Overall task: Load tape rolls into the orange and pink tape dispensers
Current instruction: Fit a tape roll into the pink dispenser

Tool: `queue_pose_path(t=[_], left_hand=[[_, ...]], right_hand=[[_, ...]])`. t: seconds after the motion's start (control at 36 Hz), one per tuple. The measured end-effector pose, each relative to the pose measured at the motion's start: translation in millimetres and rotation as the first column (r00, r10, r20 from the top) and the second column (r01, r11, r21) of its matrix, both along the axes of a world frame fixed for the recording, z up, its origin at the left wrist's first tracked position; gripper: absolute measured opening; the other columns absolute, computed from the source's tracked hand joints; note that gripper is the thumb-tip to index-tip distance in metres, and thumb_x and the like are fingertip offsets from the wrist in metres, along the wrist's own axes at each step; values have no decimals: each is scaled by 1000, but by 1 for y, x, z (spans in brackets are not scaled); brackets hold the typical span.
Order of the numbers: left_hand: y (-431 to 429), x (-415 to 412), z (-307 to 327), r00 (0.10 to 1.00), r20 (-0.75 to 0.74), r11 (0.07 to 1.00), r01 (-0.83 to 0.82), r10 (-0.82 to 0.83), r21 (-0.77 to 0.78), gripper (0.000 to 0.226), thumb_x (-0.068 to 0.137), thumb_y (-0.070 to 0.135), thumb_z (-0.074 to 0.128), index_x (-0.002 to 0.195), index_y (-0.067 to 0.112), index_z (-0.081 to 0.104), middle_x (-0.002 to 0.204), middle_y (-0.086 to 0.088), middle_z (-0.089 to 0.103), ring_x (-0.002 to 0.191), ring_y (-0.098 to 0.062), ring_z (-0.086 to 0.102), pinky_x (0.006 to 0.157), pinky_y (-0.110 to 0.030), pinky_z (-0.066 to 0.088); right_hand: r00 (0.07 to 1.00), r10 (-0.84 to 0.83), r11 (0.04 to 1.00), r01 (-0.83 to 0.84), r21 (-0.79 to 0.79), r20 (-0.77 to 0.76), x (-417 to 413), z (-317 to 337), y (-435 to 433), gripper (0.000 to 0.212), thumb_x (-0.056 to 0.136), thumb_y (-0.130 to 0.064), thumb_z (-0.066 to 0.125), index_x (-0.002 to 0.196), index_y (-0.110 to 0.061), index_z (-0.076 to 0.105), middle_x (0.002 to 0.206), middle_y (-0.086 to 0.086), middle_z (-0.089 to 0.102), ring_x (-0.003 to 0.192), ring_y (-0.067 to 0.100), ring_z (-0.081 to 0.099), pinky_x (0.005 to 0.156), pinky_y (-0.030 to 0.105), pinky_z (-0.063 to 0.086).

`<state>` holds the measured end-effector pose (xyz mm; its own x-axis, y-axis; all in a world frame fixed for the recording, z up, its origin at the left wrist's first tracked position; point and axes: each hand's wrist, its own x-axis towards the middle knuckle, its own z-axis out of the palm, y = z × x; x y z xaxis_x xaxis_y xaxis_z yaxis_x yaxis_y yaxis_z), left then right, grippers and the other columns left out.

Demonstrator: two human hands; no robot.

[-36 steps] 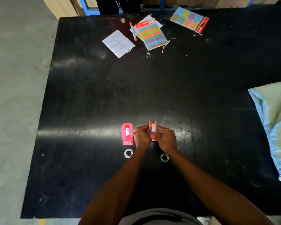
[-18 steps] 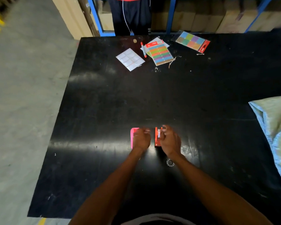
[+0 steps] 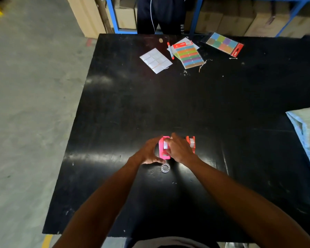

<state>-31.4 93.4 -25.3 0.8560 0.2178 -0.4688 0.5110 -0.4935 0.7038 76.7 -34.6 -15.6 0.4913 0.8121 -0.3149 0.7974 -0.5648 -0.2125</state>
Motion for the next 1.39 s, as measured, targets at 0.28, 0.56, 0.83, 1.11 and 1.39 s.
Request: queue_pose_path(t=[0.28, 0.56, 0.83, 1.11, 1.39], left_hand=[[16, 18, -32, 990, 127, 994, 43, -56, 102, 104, 52, 44, 91, 141, 31, 40, 142, 2, 50, 132, -21, 43, 110, -29, 35], [23, 20, -50, 985, 161, 994, 46, -62, 101, 108, 47, 49, 89, 140, 35, 36, 142, 5, 48, 131, -19, 44, 108, -46, 40], [18, 12, -50, 992, 111, 998, 58, -58, 8, 133, 52, 41, 92, 151, 42, 4, 159, 6, 23, 146, -19, 24, 118, -43, 27], [-42, -9, -2, 820, 135, 766, -443, 556, -466, 32, 92, 21, 62, 121, 9, 67, 109, -18, 74, 98, -29, 73, 85, -35, 56], [-51, -14, 21, 696, 122, 633, -547, 707, -547, 23, 84, 5, 71, 107, 0, 71, 94, -20, 75, 84, -25, 71, 82, -45, 59]], right_hand=[[998, -44, 994, 47, -99, 33, 5, -14, 17, 27, 88, -23, 70, 110, -9, 67, 113, 12, 51, 87, 28, 66, 81, 42, 57], [955, -7, 1000, 5, -9, -298, 27, -15, 18, 31, 90, -18, 65, 119, -7, 60, 118, 11, 46, 96, 31, 62, 92, 45, 51], [945, -8, 997, 32, 67, -327, 39, -3, -1, 33, 89, -13, 64, 120, -2, 61, 123, 17, 62, 116, 31, 56, 99, 34, 39], [951, 0, 971, 74, 227, -309, 14, 13, -21, 14, 89, -12, 57, 100, -9, 64, 104, 13, 66, 98, 28, 60, 83, 35, 45], [914, -28, 888, 209, 410, -405, 9, 27, -50, 25, 83, -13, 71, 103, -13, 57, 106, 5, 57, 96, 18, 63, 79, 25, 53]])
